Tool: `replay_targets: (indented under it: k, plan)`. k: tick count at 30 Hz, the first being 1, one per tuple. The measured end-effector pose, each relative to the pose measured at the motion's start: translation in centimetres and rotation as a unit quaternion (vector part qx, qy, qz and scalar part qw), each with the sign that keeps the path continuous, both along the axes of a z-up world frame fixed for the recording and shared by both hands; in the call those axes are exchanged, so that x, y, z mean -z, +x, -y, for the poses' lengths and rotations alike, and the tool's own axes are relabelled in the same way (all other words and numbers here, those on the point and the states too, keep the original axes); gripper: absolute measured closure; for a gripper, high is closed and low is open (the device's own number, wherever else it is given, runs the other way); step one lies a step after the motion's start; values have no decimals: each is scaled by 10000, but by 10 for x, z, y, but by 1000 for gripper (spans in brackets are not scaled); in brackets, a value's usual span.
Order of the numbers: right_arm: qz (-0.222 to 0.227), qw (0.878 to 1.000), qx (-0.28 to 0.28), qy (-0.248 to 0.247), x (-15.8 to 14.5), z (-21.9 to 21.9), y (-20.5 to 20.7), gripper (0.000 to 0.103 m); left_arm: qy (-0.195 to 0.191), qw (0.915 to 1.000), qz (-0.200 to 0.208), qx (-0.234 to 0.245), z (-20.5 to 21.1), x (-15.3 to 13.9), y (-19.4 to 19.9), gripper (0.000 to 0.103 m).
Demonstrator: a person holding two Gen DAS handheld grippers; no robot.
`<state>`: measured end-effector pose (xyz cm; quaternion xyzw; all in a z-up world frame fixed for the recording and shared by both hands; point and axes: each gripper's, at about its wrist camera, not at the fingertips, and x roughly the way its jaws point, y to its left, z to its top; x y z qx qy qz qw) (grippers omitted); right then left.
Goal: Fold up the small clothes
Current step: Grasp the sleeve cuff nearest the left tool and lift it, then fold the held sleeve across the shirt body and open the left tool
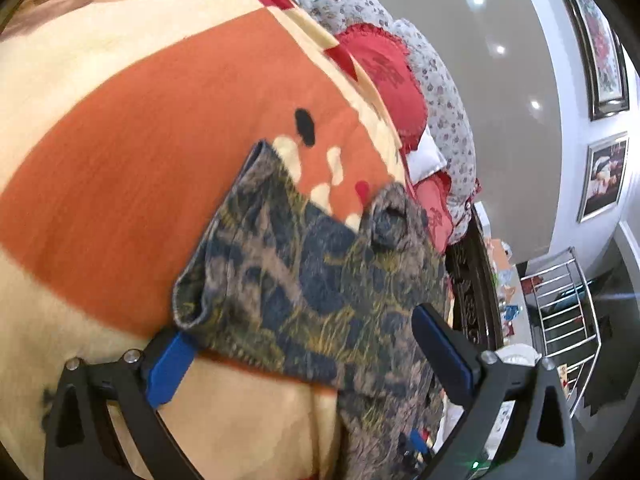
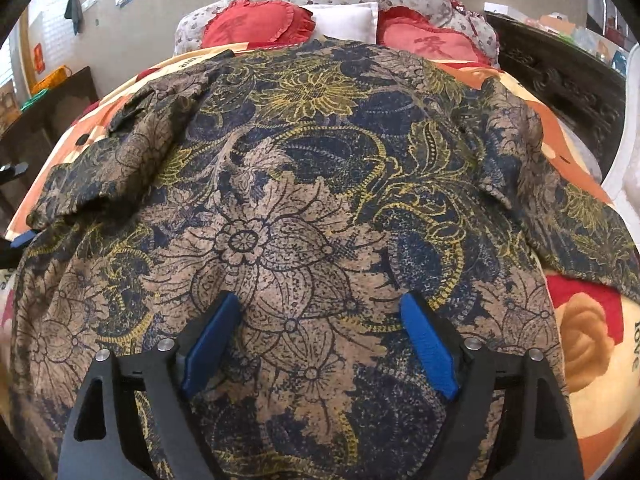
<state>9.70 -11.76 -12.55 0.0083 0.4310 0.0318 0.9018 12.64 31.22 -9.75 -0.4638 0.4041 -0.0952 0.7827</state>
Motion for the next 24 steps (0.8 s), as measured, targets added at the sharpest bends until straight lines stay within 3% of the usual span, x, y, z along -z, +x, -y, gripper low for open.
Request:
replay_targets:
  k: [2, 4, 6, 7, 9, 11, 14, 15, 17, 21, 22, 24]
  plan:
    - [-5, 10000, 0, -18, -1, 1, 1, 18, 48, 9999, -61, -93, 3, -5, 3, 5]
    - [-5, 10000, -2, -16, -1, 0, 1, 18, 467, 9986, -204, -145, 6, -10, 4, 27]
    - [-6, 10000, -1, -19, -1, 0, 2, 17, 938, 9941, -517, -183, 10, -6, 12, 83]
    - [-4, 10000, -2, -13, 0, 0, 1, 17, 1183, 9894, -808, -250, 9, -3, 13, 95]
    - [-11, 10000, -2, -19, -1, 0, 3, 17, 1236, 9880, -860, -352, 6, -3, 11, 98]
    - [-12, 10000, -3, -17, -1, 0, 2, 17, 1691, 9817, -760, -429, 10, -22, 8, 98]
    - [-5, 10000, -8, 37, -1, 1, 2, 17, 2150, 9727, -107, -866, 1, -70, 2, 99]
    - [-3, 10000, -11, 64, -1, 1, 2, 17, 2303, 9662, 175, -1148, -8, -93, -3, 99]
    - [-1, 10000, -16, 92, -1, 2, 1, 17, 2639, 9446, 731, -1808, -31, -144, -17, 99]
    - [-5, 10000, -17, 67, -1, 2, 0, 16, 3076, 9128, 1272, -2367, -46, -200, -26, 99]
    - [-4, 10000, -17, 62, -1, 2, 0, 16, 3176, 9075, 1359, -2388, -44, -207, -27, 99]
    - [-1, 10000, -17, 61, -1, 1, 0, 16, 3196, 9106, 1435, -2192, -33, -209, -23, 99]
